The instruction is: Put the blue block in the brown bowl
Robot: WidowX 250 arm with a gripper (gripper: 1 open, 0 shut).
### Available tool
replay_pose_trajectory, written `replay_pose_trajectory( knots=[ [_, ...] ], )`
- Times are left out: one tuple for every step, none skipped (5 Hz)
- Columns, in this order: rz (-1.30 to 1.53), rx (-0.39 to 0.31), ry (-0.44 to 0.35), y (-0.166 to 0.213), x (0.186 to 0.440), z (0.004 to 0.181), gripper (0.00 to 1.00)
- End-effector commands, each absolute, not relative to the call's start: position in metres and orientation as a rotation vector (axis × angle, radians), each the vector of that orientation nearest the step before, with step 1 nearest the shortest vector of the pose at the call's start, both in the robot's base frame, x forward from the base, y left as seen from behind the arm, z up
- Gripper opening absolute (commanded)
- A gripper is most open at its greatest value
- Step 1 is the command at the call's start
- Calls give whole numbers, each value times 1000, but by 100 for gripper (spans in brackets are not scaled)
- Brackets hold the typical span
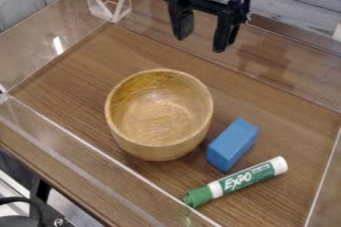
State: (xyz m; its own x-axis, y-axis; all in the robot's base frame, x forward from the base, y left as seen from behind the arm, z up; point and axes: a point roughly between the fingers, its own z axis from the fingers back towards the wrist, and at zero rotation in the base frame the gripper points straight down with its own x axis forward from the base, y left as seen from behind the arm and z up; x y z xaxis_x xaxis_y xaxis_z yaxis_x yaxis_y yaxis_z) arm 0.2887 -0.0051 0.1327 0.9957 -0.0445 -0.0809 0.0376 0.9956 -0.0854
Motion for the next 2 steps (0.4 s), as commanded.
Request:
replay_pose_trajectory(
  knots=[
    [-52, -90, 50, -16, 287, 138, 100],
    [-70, -100, 50, -32, 280, 131, 100]
  ],
)
